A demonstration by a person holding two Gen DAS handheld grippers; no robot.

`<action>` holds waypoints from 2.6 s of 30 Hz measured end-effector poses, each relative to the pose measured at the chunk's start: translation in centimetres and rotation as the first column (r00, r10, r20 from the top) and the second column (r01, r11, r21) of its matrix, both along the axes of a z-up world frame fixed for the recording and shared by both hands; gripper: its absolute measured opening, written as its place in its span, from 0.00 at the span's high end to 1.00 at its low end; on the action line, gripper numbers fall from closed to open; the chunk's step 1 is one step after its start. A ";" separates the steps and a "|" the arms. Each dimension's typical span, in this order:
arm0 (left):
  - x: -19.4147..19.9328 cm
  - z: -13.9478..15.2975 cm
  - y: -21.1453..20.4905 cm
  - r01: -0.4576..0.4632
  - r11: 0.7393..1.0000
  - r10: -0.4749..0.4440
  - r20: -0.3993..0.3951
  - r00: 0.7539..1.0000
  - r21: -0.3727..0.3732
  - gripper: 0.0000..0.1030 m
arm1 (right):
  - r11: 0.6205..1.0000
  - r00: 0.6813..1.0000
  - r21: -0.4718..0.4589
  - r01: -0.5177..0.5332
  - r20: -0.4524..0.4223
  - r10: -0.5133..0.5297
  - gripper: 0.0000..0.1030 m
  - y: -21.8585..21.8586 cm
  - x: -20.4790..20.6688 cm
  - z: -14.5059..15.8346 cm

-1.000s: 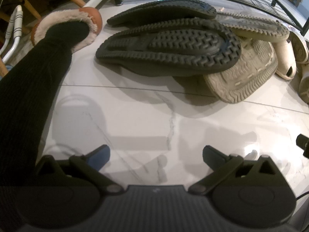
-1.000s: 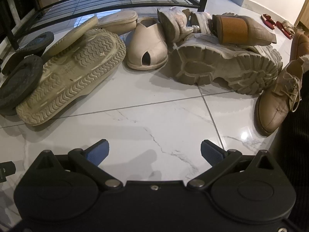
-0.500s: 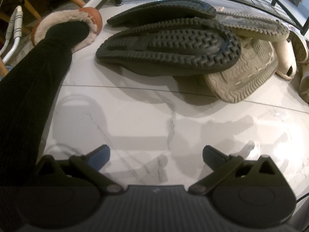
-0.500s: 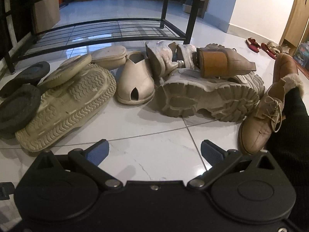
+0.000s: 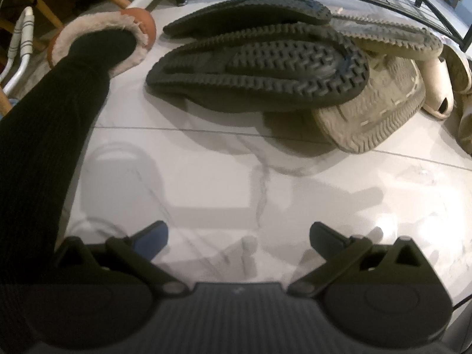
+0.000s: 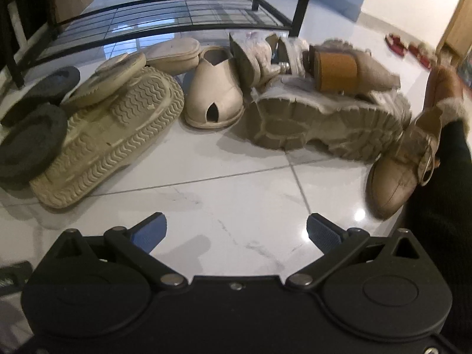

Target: Organize scattered shoes

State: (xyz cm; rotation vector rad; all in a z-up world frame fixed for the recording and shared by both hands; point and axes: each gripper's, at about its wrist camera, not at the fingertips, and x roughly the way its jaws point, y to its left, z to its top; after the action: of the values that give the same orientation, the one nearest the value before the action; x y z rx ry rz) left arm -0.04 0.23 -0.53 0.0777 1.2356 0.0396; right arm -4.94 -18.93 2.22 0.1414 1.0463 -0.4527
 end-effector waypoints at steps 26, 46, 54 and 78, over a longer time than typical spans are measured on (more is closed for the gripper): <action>0.5 -1.4 -1.5 0.037 0.998 -0.036 -0.040 0.999 0.043 0.01 | 0.979 0.994 0.200 0.042 -0.107 -0.021 0.00 -2.4 0.8 -1.6; 0.3 -1.0 -2.3 0.061 0.996 -0.060 -0.014 0.998 0.064 0.01 | 0.979 0.995 0.196 0.056 -0.087 -0.040 0.00 -3.0 1.1 -2.3; 0.4 -0.8 -2.2 0.064 0.996 -0.064 -0.001 0.998 0.055 0.01 | 0.982 0.996 0.178 0.062 -0.069 -0.050 0.00 -2.9 1.0 -2.5; 3.7 1.6 0.0 -0.047 0.985 0.067 0.119 0.991 -0.163 0.01 | 0.992 0.963 0.090 0.085 0.247 -0.105 0.00 -4.8 0.4 -0.9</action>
State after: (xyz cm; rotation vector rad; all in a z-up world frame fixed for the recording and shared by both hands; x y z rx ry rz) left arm 3.70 0.20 1.06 -0.0988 1.1126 -0.0049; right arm -4.56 -23.72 1.31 0.3132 0.8100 -0.4676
